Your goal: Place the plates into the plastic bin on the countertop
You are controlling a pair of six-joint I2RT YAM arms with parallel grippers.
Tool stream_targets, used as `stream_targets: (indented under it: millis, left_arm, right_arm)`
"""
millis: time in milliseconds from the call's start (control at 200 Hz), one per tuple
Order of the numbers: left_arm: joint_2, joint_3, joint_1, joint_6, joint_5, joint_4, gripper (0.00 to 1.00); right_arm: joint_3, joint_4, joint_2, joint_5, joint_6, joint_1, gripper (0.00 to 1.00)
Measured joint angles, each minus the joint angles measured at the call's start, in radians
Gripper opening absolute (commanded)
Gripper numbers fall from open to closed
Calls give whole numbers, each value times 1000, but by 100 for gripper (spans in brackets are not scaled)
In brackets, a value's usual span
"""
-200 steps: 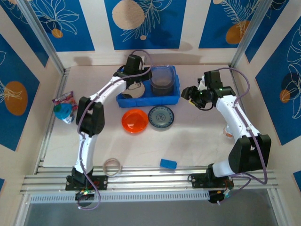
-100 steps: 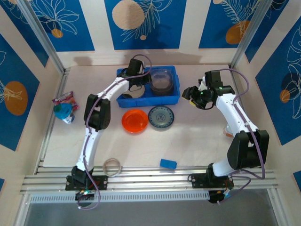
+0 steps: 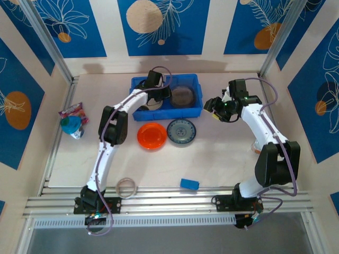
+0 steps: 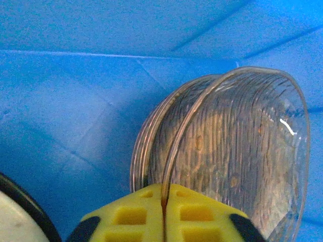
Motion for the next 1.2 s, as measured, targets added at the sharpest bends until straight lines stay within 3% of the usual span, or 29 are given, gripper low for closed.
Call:
stream_targets:
  millis: [100, 185, 625, 785, 1041, 1201]
  left_arm:
    - [0, 14, -1, 4, 3, -6, 40]
    - [0, 37, -2, 2, 3, -14, 46]
    - [0, 98, -2, 26, -3, -69, 45]
    - [0, 98, -2, 35, -18, -86, 55]
    - [-8, 61, -1, 66, -51, -95, 55]
    - [-77, -56, -1, 80, -54, -46, 62]
  right_arm:
    - [0, 1, 13, 0, 0, 8, 56]
    - [0, 1, 14, 1, 0, 14, 55]
    - [2, -2, 12, 20, -2, 23, 55]
    - [2, -3, 12, 23, -1, 32, 55]
    - [2, -3, 12, 23, -2, 39, 52]
    - [0, 7, 12, 23, -2, 51, 48]
